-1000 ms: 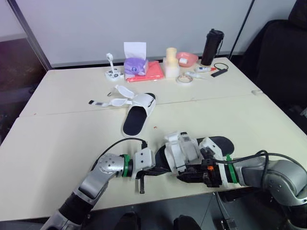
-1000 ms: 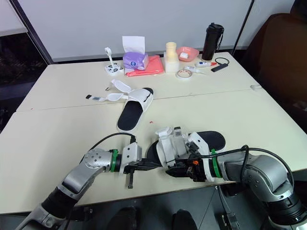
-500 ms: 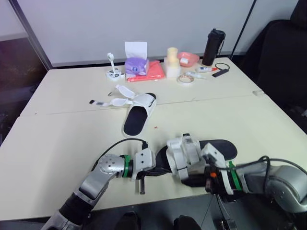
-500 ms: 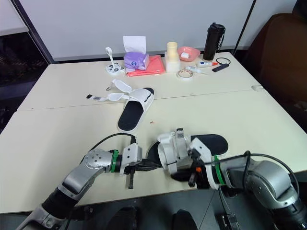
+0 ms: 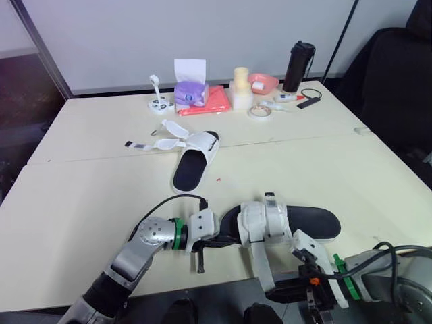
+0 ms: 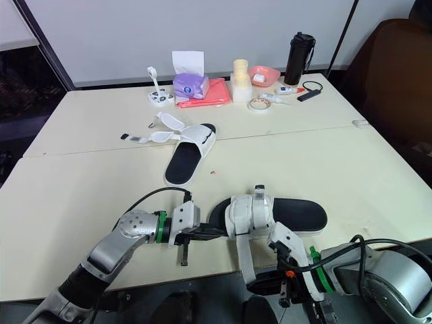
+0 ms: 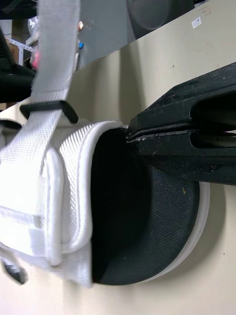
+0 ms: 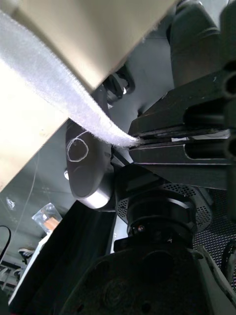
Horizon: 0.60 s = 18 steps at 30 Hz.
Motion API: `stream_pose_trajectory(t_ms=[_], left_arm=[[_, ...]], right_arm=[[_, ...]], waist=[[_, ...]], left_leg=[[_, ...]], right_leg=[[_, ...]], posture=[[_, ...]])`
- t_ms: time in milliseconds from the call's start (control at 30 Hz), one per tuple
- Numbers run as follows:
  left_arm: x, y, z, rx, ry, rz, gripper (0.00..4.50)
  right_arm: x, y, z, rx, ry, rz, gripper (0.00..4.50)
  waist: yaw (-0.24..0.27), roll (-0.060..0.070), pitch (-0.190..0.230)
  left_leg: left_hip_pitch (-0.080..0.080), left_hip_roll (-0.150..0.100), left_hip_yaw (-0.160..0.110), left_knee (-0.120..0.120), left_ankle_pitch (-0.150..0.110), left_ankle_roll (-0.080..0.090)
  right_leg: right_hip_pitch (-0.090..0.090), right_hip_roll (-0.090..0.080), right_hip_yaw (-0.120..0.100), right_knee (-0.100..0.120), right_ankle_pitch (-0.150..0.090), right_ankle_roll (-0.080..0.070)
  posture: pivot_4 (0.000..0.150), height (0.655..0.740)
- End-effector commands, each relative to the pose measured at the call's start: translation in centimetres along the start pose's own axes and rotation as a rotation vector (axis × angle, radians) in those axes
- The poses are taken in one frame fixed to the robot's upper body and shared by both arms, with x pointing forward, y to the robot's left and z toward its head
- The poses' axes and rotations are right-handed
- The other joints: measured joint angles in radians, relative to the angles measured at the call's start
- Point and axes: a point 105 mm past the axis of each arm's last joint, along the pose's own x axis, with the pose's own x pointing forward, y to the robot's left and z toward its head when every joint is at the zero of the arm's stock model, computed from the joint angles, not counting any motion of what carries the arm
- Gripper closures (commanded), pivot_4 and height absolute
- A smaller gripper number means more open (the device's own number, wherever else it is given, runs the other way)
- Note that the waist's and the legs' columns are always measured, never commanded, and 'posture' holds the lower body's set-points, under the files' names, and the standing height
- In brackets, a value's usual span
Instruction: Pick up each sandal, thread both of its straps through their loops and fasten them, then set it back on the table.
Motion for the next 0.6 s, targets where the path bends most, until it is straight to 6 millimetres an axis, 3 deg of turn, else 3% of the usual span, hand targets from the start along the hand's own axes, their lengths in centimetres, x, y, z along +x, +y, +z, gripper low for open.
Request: stream_pose_trajectory(t_ms=[33, 333, 433, 600], left_arm=[[0.1, -0.7, -1.8, -0.046, 0.064, -0.015, 4.50], [0.3, -0.5, -1.7, -0.042, 0.059, -0.016, 4.50], [0.3, -0.4, -1.7, -0.039, 0.059, -0.017, 4.50], [0.4, -0.3, -1.6, -0.034, 0.059, -0.014, 4.50]], right_arm=[[-0.4, 1.0, 1.1, -0.066, -0.026, 0.026, 4.49], [-3.7, -0.3, 7.1, -0.219, -0.169, -0.060, 4.49], [-4.0, -1.6, 8.9, -0.226, -0.201, -0.082, 4.49], [-3.3, -4.1, 10.2, -0.252, -0.181, -0.130, 4.49]], waist=[[0.000, 0.000, 0.000], [0.000, 0.000, 0.000], [0.000, 0.000, 0.000], [0.000, 0.000, 0.000]], left_leg=[[0.000, 0.000, 0.000, 0.000, 0.000, 0.000], [0.000, 0.000, 0.000, 0.000, 0.000, 0.000], [-0.001, 0.000, 0.000, 0.000, 0.000, 0.000], [-0.001, 0.000, 0.000, 0.001, 0.000, 0.000]], right_leg=[[0.000, 0.000, 0.000, 0.000, 0.000, 0.000], [0.000, 0.000, 0.000, 0.000, 0.000, -0.001], [0.000, 0.000, 0.000, 0.000, 0.000, -0.001], [-0.001, 0.000, 0.000, 0.000, 0.000, -0.001]], posture=[[0.150, 0.7400], [0.150, 0.7400], [0.150, 0.7400], [0.150, 0.7400]])
